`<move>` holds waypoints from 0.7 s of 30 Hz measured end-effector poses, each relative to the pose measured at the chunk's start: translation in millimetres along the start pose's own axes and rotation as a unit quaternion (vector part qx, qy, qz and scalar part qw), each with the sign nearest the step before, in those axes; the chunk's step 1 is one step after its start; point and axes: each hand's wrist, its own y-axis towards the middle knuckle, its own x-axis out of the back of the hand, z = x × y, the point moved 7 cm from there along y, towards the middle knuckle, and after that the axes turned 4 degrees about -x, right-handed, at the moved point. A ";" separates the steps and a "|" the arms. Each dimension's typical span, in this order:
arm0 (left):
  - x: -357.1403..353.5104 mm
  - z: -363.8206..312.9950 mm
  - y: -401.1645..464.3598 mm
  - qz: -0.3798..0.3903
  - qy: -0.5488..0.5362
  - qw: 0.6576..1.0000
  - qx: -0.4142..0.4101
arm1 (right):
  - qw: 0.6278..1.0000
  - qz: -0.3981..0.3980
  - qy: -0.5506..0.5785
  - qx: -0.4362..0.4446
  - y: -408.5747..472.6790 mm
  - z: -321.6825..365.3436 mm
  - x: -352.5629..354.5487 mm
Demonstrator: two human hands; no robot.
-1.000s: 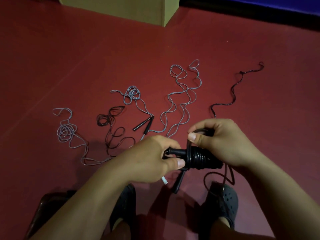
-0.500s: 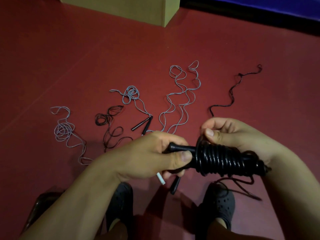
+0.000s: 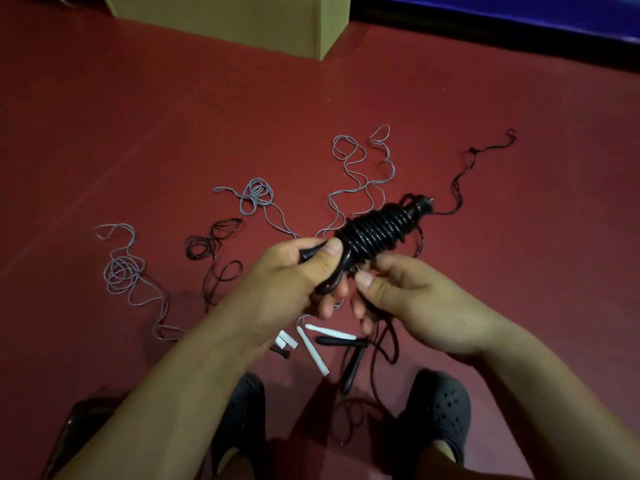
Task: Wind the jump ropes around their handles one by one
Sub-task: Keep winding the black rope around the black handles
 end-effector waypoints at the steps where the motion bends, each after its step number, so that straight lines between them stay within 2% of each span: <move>1: 2.6 2.0 0.6 -0.020 0.013 1.000 0.006 | 1.000 -0.005 -0.010 0.000 1.1 -2.6 -0.4; 5: 12.7 6.9 -0.1 -0.077 0.078 0.994 0.014 | 0.996 -0.011 -0.080 -0.030 5.1 -12.7 -3.4; 8: 21.4 11.8 -0.5 -0.123 0.103 0.987 0.030 | 0.994 -0.012 -0.090 -0.054 3.9 -16.4 -5.0; 11: 27.7 14.2 -1.4 -0.150 0.158 0.975 0.034 | 0.979 -0.036 -0.194 -0.056 3.6 -17.0 -2.4; 16: 37.6 11.6 0.5 -0.199 0.195 0.960 0.007 | 0.948 -0.064 -0.305 -0.070 -0.2 -14.8 4.8; 19: 48.3 9.9 0.1 -0.232 0.218 0.948 -0.007 | 0.956 -0.056 -0.276 -0.080 -1.8 -15.0 3.9; 21: 50.8 6.0 -1.4 -0.239 0.269 0.933 -0.022 | 0.960 -0.037 -0.268 -0.073 -1.3 -14.2 -0.9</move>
